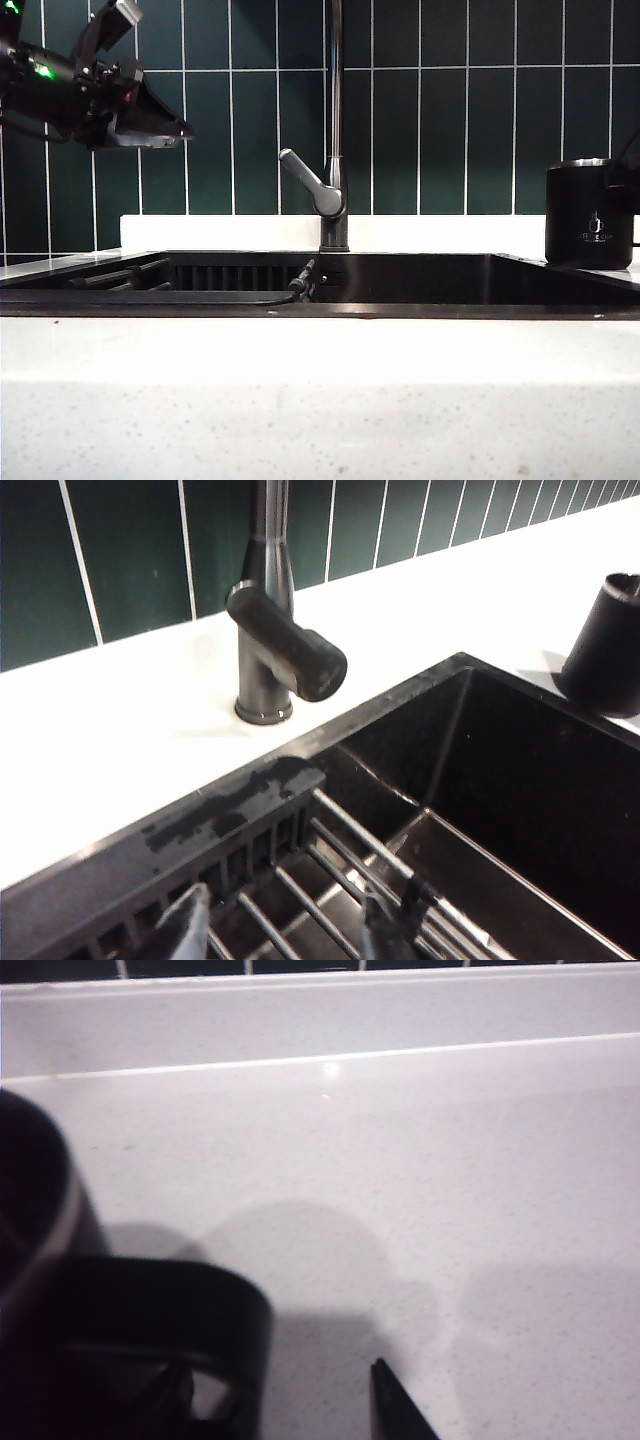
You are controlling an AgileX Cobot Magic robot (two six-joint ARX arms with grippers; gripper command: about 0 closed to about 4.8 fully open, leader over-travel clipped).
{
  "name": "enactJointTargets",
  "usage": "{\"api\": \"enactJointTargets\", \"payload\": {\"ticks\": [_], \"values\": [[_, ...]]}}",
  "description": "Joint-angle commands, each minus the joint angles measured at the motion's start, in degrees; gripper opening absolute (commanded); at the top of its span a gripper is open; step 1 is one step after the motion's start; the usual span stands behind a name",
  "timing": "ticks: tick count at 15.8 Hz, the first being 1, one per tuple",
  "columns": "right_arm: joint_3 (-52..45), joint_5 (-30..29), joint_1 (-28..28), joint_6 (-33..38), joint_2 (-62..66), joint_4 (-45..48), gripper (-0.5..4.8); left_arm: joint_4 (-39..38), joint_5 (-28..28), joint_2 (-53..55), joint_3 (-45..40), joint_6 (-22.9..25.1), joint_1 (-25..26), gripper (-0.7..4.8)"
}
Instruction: Pick up the mug next to the sink, go to the faucet to get some water, pour the water into the sink, and finally put the mug back to its place.
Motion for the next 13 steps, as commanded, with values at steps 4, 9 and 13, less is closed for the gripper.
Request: {"api": "enactJointTargets", "payload": {"ticks": [4, 9, 13], "values": [[0.42, -3.89, -2.93, -0.22, 1.49, 4.11, 2.43, -0.68, 1.95, 0.46, 0.15, 1.07, -0.04, 1.86], [0.5, -9.7, -3.52, -3.08, 1.49, 6.43, 2.27, -1.11, 1.97, 0.46, 0.15, 1.29, -0.04, 1.85], [0.5, -9.68, -3.52, -3.08, 1.49, 6.21, 0.56, -2.71, 1.97, 0.46, 0.15, 1.31, -0.04, 1.84]]}}
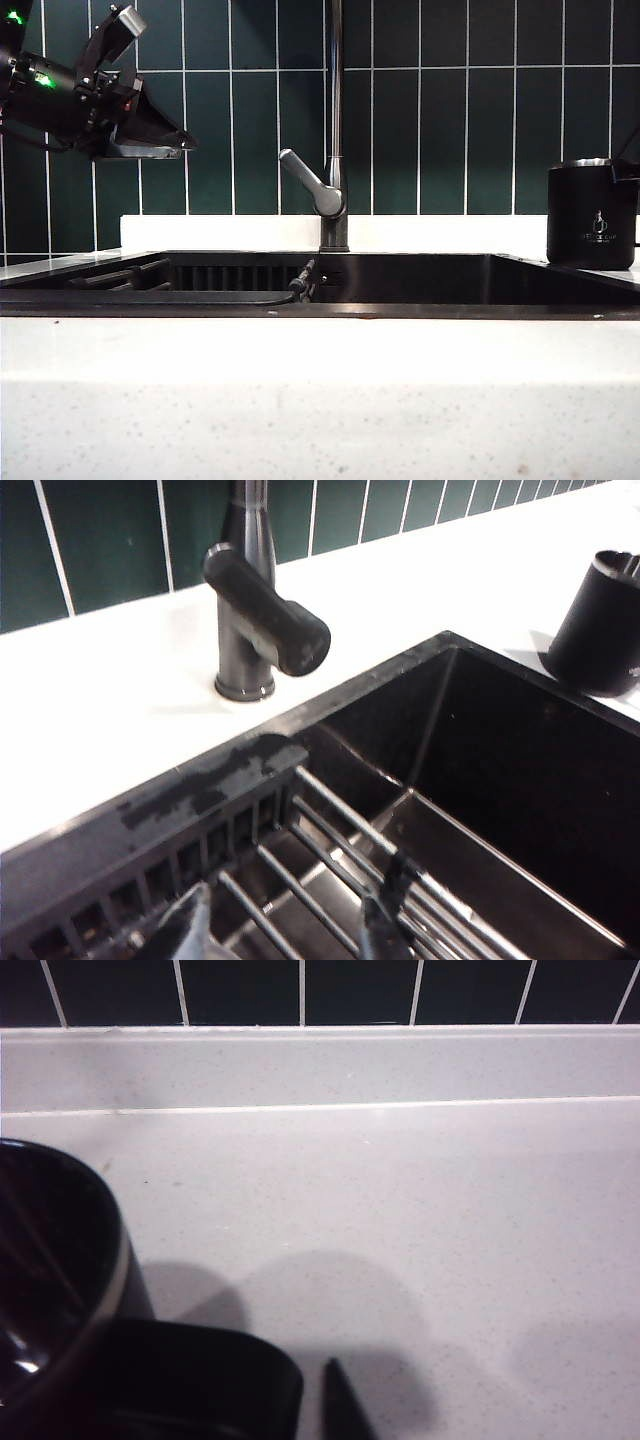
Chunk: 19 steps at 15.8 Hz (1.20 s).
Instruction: Pick up the mug next to the sink, go to the faucet to get some water, pour the water into the sink, and finally put the mug back to its place.
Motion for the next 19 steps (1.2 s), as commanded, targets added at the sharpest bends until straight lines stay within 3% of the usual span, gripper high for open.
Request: {"api": "enactJointTargets", "payload": {"ticks": [1, 7, 12, 16, 19], "values": [[0.2, -0.07, 0.04, -0.22, -0.24, 0.59, 0.43, -0.33, 0.61, -0.2, 0.15, 0.44, -0.04, 1.84], [0.22, -0.28, 0.9, -0.22, -1.95, 2.21, 0.07, 2.19, 0.61, 0.31, 0.39, 1.88, -0.04, 1.83], [4.87, -2.4, 4.61, -1.46, -9.33, 0.94, -0.01, 1.97, 3.5, 7.43, 9.16, -1.55, -0.07, 1.84], [16.24, -6.8, 11.85, -1.44, -9.38, -15.93, -0.01, 2.01, 8.46, 14.47, 19.65, -3.8, -0.11, 1.84], [21.73, -9.03, 16.85, -1.38, -7.93, -21.31, -0.01, 2.01, 12.17, 20.48, 27.85, -6.69, -0.5, 1.85]]}}
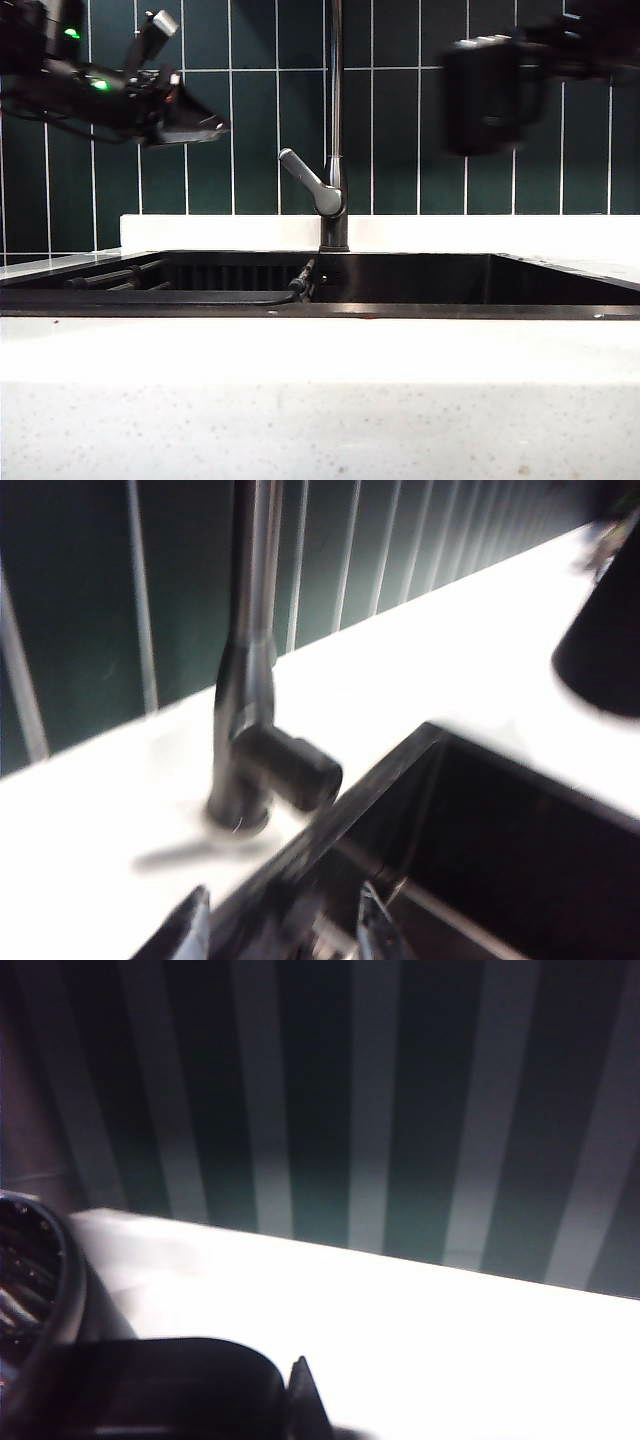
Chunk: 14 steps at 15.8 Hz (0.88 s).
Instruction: Pick up the mug next to the sink, go to the faucet to get some water, pour the water into the sink, and finally put the mug back to its place.
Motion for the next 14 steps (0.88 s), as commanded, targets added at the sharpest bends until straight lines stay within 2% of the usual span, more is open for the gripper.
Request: {"api": "enactJointTargets", "payload": {"ticks": [1, 6, 8, 11, 12, 14], "values": [[4.72, -2.12, 4.63, 0.28, 1.64, -3.43, -0.01, 0.61, 4.59, 6.19, 8.46, -2.43, -0.46, 1.86], [10.54, -2.21, 10.51, 4.44, 7.58, -7.69, -0.01, -0.61, 9.05, 15.89, 19.17, -3.45, -1.97, 1.88], [13.44, -2.21, 11.74, 7.67, 10.32, -7.78, -0.01, -0.59, 9.03, 18.56, 22.18, -3.17, -2.69, 1.88], [17.29, -2.21, 12.17, 7.98, 12.79, -8.81, -0.01, -0.33, 7.13, 22.4, 26.93, -2.32, -2.89, 1.88], [18.08, -2.21, 12.48, 7.98, 13.18, -9.09, -0.01, 0.24, 6.93, 23.21, 27.71, -2.32, -2.93, 1.96], [18.93, -2.32, 12.52, 7.98, 13.42, -9.14, -0.01, 1.88, 6.84, 24.26, 28.09, -2.38, -2.95, 2.59]]}}
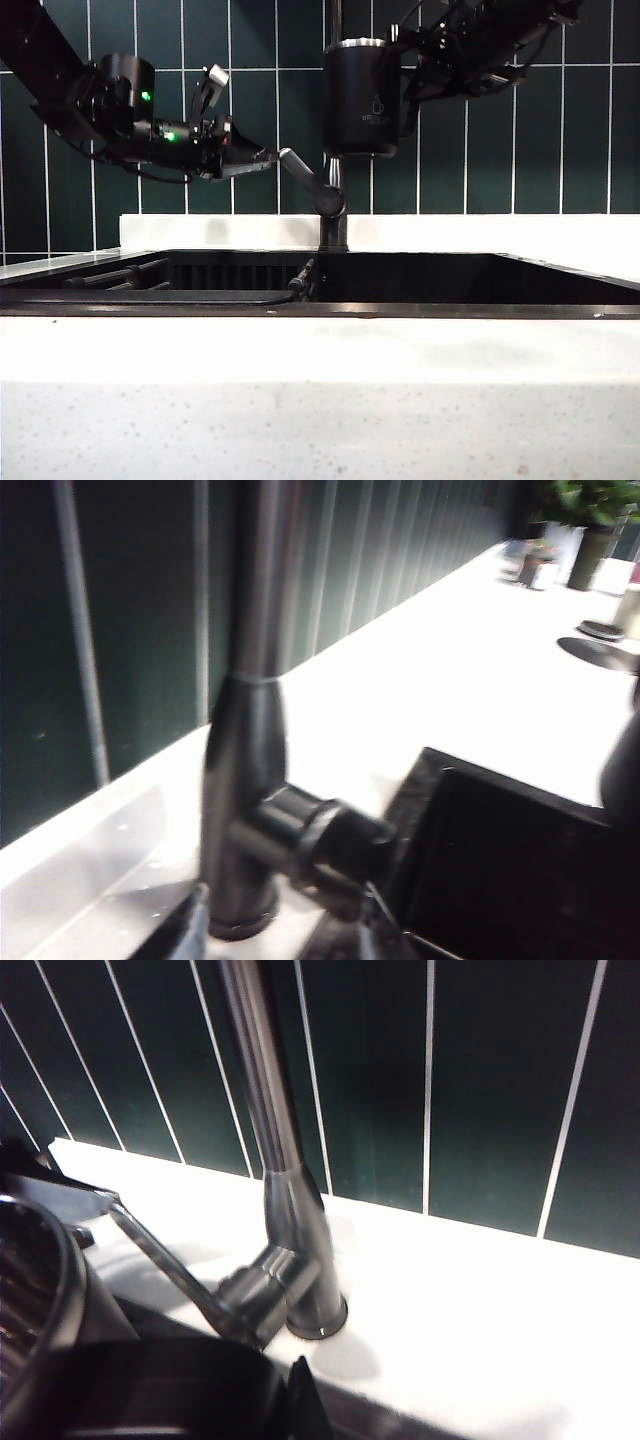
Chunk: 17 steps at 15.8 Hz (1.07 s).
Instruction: Pick up the mug next to the sink, go to the faucet to get some water, pour the water into the sink, and finally put the mug back to its place.
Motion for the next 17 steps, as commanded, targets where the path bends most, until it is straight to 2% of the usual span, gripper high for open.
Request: {"api": "enactJointTargets", "payload": {"ticks": [1, 5, 10, 17], "values": [[1.16, -0.39, 0.46, 0.57, -0.17, 1.68, -0.01, 2.51, -0.35, 0.81, 0.5, 0.24, -0.68, 2.59], [1.16, -1.7, 1.2, 0.61, -0.17, 1.62, -0.01, 7.56, -1.46, 0.9, 0.5, 0.17, -3.61, 2.55], [1.16, -2.91, 2.6, 0.55, -0.17, 1.62, -0.01, 7.65, -1.38, 0.87, 0.52, -0.9, -5.29, 2.55], [1.16, -2.89, 2.6, 0.15, -0.17, 1.62, -0.01, 7.48, 5.84, 0.37, 0.52, -4.74, -5.07, 2.54]]}}
